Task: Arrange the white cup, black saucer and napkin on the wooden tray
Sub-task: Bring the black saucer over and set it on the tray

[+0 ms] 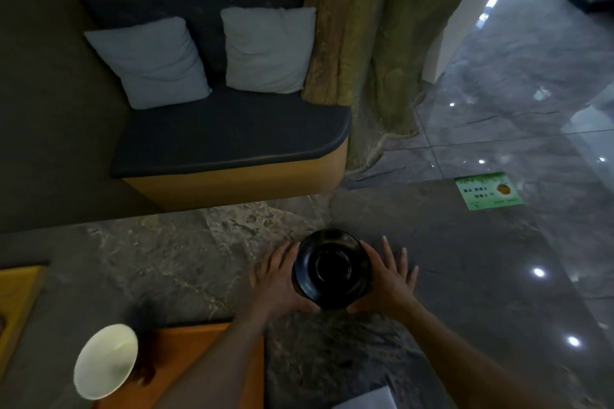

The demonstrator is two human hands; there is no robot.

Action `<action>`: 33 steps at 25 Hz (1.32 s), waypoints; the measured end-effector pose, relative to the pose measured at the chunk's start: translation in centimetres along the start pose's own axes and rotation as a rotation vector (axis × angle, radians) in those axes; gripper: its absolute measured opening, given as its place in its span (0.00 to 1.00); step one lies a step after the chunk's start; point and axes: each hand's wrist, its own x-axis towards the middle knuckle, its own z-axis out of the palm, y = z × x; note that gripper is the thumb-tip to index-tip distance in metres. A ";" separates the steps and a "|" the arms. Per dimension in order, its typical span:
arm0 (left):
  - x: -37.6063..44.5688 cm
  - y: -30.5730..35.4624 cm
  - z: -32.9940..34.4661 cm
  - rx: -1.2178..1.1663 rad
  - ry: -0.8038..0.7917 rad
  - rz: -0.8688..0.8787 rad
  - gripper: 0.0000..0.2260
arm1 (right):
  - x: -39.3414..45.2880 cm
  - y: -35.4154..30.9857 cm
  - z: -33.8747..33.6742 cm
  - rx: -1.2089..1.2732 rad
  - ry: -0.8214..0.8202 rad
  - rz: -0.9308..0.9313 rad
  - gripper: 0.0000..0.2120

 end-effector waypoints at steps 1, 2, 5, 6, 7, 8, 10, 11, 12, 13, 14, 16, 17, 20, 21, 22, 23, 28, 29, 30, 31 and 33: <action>-0.8 0.0 -0.1 -0.014 0.004 -0.003 0.61 | -0.6 -0.2 0.0 0.006 0.002 -0.014 0.66; -1.7 -0.1 -0.1 -0.024 0.015 -0.003 0.61 | -1.2 -0.5 0.1 0.011 0.005 -0.030 0.66; -4.4 -0.5 0.2 -0.033 0.077 0.006 0.62 | -3.4 -1.2 0.6 0.026 0.039 -0.066 0.66; -5.3 -0.7 0.2 -0.039 0.090 0.006 0.62 | -4.2 -1.5 0.8 0.028 0.047 -0.081 0.65; -6.0 -0.9 0.2 -0.049 0.102 0.006 0.62 | -4.8 -1.7 1.0 0.027 0.054 -0.094 0.65; -6.7 -1.1 0.3 -0.062 0.109 0.002 0.62 | -5.3 -1.9 1.2 0.021 0.059 -0.105 0.65; -8.5 -1.8 0.3 -0.066 0.126 -0.005 0.63 | -6.7 -2.9 1.5 -0.003 0.065 -0.120 0.66; -9.3 -2.3 0.4 -0.065 0.137 -0.005 0.63 | -7.4 -3.4 1.8 -0.009 0.067 -0.124 0.66; -10.1 -2.9 0.5 -0.070 0.147 -0.003 0.62 | -8.1 -4.0 2.1 -0.010 0.067 -0.128 0.66; -11.0 -3.5 0.6 -0.081 0.155 0.000 0.62 | -8.9 -4.6 2.4 -0.010 0.068 -0.136 0.65; -11.9 -4.1 0.7 -0.088 0.166 0.003 0.61 | -9.6 -5.2 2.9 -0.008 0.071 -0.145 0.65; -13.3 -5.1 0.7 -0.079 0.196 0.008 0.61 | -11.0 -6.0 3.8 -0.006 0.079 -0.165 0.64; -14.2 -5.7 0.8 -0.077 0.203 0.015 0.61 | -11.9 -6.5 4.5 -0.015 0.084 -0.169 0.64; -16.7 -7.7 1.4 -0.134 0.229 0.093 0.60 | -14.2 -7.7 7.0 -0.035 0.081 -0.157 0.66; -17.5 -8.5 1.5 -0.171 0.230 0.130 0.59 | -14.9 -8.2 8.0 -0.038 0.071 -0.146 0.66; -18.2 -9.4 1.6 -0.216 0.230 0.165 0.57 | -15.5 -8.7 8.9 -0.039 0.064 -0.137 0.66; -18.9 -10.2 1.8 -0.254 0.229 0.192 0.56 | -16.0 -9.2 9.8 -0.039 0.060 -0.130 0.66; -22.6 -14.7 3.1 -0.234 0.196 0.189 0.58 | -18.6 -11.5 14.4 -0.036 0.017 -0.105 0.65; -23.2 -15.6 3.5 -0.243 0.183 0.186 0.58 | -19.0 -11.9 15.3 -0.040 0.013 -0.107 0.65; -23.9 -16.4 3.8 -0.260 0.169 0.183 0.58 | -19.4 -12.3 16.2 -0.050 0.011 -0.116 0.65; -24.4 -17.2 4.1 -0.278 0.160 0.176 0.58 | -19.7 -12.8 17.1 -0.065 0.012 -0.128 0.64; -25.5 -18.9 4.6 -0.314 0.150 0.149 0.59 | -20.0 -13.5 18.6 -0.080 0.006 -0.134 0.63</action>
